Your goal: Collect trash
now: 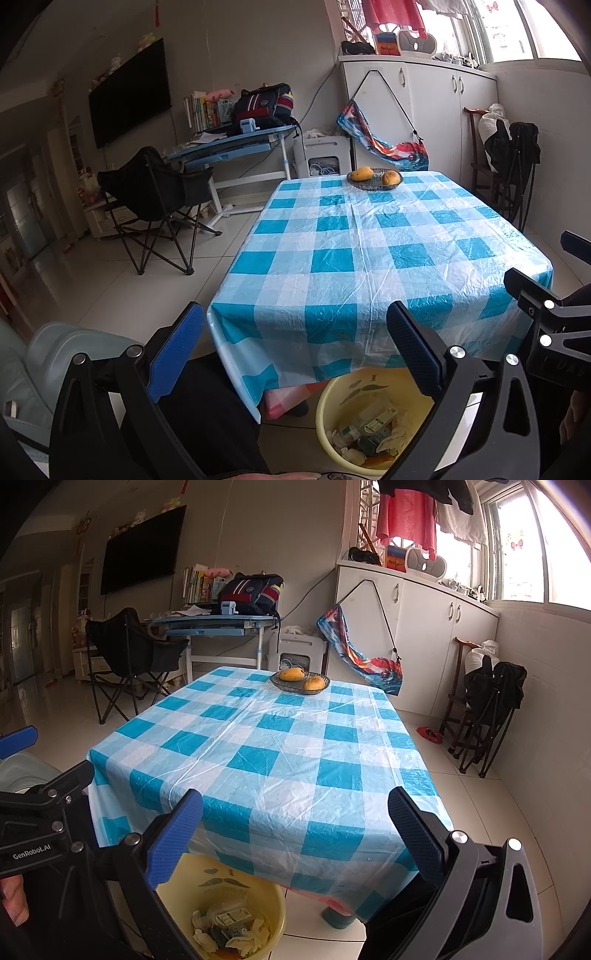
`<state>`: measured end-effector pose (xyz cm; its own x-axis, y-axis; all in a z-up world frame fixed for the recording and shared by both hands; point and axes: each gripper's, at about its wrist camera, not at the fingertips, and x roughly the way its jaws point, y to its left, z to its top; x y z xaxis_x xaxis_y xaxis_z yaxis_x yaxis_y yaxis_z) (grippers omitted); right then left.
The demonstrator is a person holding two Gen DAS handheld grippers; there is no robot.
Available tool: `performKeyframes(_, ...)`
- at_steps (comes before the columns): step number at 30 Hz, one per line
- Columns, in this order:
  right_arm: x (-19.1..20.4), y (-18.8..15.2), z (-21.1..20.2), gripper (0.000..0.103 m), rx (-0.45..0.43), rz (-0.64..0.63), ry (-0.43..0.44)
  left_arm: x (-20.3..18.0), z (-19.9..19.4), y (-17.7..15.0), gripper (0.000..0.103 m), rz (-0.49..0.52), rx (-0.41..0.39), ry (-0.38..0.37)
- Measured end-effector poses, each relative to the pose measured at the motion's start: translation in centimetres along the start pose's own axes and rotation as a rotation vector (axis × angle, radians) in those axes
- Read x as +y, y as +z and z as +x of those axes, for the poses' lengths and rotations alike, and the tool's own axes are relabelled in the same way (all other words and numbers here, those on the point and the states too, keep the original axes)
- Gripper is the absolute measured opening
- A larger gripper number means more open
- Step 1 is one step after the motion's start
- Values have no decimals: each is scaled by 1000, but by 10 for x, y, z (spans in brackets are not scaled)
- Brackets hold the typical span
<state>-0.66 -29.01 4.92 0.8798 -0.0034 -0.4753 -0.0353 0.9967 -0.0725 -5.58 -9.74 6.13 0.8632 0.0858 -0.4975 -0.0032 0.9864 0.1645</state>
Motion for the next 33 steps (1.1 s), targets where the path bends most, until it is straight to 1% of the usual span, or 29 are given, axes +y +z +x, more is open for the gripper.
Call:
performKeyframes(12,1,0,1,96,1,-2,1,0,0,0,96,-1,-1,-2)
performKeyframes(17,2,-3,3,96,7,-5,6,-2,-4,-5,95,1,-23,-29)
performKeyframes(23,1,-5,4,96,10,-3,8,3,2,-6,95,-19,14,-43)
performKeyframes(26,1,-4,4,96,9,-6,8,11,9,-7,95,-57,60,-62)
performKeyframes(28,1,-4,4,96,10,-7,8,14,13,-7,95,-65,85,-59)
performKeyframes(33,1,-6,5,96,15,-13,13,16,14,-8,95,-65,87,-59)
